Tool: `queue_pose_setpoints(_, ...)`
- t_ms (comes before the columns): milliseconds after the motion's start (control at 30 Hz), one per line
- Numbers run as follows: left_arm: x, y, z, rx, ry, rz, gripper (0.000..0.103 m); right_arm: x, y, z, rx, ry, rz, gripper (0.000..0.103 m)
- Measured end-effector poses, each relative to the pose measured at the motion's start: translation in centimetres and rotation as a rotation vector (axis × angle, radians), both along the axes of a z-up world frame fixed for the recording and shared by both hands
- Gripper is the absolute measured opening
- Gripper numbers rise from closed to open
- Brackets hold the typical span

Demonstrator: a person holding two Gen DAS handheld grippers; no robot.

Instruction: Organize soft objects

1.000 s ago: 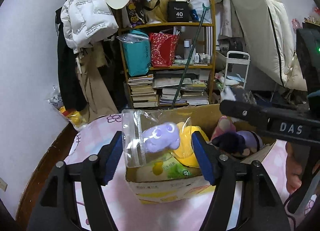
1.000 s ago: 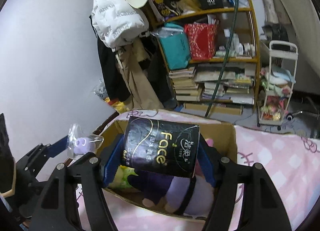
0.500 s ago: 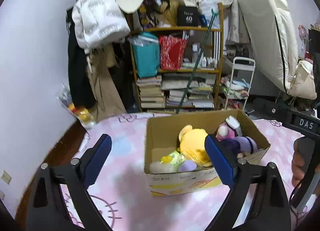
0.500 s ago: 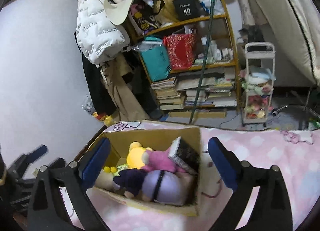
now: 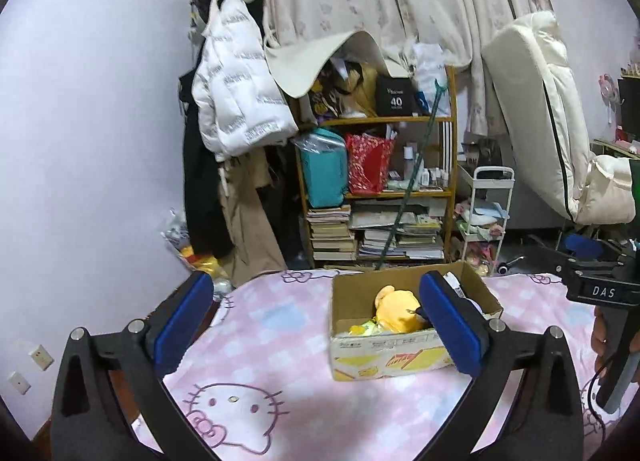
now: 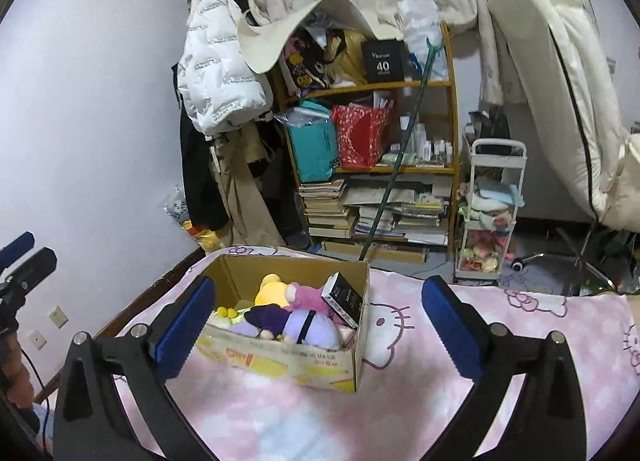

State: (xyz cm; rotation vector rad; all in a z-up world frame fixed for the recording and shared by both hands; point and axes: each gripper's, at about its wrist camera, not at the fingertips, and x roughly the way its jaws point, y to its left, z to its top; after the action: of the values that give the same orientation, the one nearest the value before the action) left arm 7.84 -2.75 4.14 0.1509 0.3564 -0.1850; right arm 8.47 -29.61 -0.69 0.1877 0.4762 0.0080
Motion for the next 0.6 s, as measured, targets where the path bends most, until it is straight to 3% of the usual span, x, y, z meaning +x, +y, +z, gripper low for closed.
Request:
queue_pose_setpoints(133,-2.8,1.2,0.7,-0.008,-0.031,0.021,0.102,-2.8,0.7,1.6,-0.049,-0.035,-0.026,0.103)
queue_pose_setpoints(267,-4.3,2.2,0.3,-0.01,-0.008,0.026,0.102,-5.2,1.2,2.4,-0.057,-0.072,-0.039,0.103)
queue_pose_setpoints(600,-8.5,2.7,0.0,0.009,-0.073,0.039,0.102,-9.5,2.1,2.8,-0.071,-0.125,-0.061,0.103)
